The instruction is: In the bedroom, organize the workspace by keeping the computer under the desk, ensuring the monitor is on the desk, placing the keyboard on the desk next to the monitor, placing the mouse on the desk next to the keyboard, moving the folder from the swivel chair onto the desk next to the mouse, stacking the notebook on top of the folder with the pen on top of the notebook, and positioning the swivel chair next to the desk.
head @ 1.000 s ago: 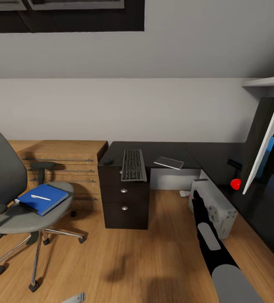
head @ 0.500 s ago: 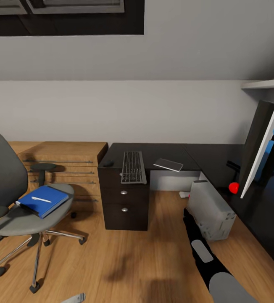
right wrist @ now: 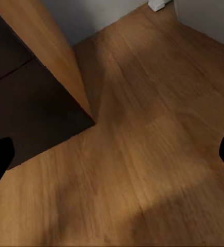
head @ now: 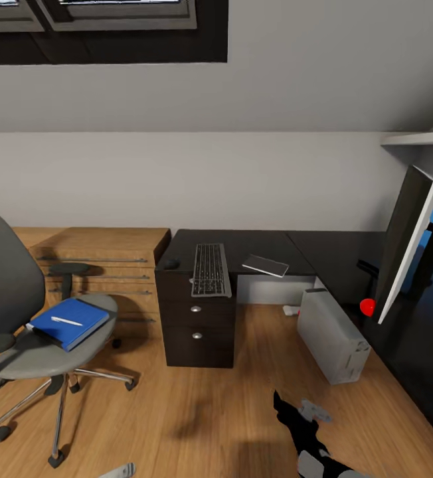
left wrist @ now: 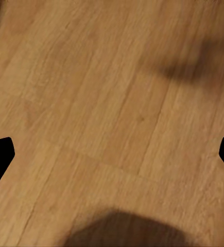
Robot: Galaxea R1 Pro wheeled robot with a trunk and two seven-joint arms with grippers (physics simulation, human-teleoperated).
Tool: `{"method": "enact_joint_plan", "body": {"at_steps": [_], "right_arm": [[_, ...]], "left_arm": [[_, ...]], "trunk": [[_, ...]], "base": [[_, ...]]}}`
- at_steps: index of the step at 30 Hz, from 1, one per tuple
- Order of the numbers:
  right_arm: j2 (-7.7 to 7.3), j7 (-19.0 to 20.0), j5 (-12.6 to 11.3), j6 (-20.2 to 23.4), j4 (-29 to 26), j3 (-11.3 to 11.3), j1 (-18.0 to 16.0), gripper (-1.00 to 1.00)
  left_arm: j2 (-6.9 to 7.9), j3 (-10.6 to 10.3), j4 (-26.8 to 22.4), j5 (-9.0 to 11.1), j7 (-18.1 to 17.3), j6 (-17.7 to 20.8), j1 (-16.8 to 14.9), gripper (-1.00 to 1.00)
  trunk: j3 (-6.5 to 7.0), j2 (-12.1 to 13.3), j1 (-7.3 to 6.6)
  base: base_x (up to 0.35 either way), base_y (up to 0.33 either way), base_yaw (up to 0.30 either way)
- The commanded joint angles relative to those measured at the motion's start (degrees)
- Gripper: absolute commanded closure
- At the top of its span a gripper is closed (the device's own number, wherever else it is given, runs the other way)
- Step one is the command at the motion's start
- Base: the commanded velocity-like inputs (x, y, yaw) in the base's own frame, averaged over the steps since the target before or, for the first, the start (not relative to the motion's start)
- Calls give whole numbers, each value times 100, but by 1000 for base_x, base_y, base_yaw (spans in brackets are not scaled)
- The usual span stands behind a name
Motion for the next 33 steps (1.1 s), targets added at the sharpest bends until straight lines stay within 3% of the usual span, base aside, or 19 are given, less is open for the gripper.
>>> {"method": "enact_joint_plan", "body": {"at_steps": [1, 6, 8, 9, 18, 22, 23, 28, 33], "right_arm": [[-16, 51, 41, -154, 35, -38, 56, -100], [-150, -33, 225, -519, 109, -28, 391, -100], [-284, -208, 272, -602, 131, -24, 510, -100], [-341, -575, 315, -668, 151, -20, 617, -100], [-320, -717, 454, -700, 149, -8, 678, -100], [-403, -734, 1213, -712, 147, 74, 788, -100], [-414, -756, 1689, -711, 151, 100, 839, -100], [-363, -772, 1862, -729, 159, 102, 858, -100], [-234, -776, 1869, -735, 154, 97, 862, -100]], "left_arm": [[8, -50, -5, 62, 39, -48, -8, -100], [7, -57, 23, 64, 39, -48, -8, -100], [4, -58, 98, 64, 39, -48, -8, -100], [-70, -56, 233, 64, 34, -48, -8, -100], [-150, -52, 346, 56, 32, -48, -8, -100], [-157, -51, 365, 54, 31, -44, -8, -100], [-159, -51, 371, 55, 29, -50, -8, -100], [-160, -45, 373, 55, 22, -56, -8, -100], [-160, -43, 373, 58, 13, -57, -8, -100]], "trunk": [[13, 39, -23], [103, 239, -133], [139, 319, -177], [157, 359, -199], [318, 720, -397], [390, 881, -485], [408, 921, -507], [498, 1122, -616], [587, 1322, -726]], "base": [[0, 0, 0], [0, 0, 0], [0, 0, 0], [0, 0, 0], [0, 0, 0], [0, 0, 0], [0, 0, 0], [0, 0, 0], [0, 0, 0]]}}
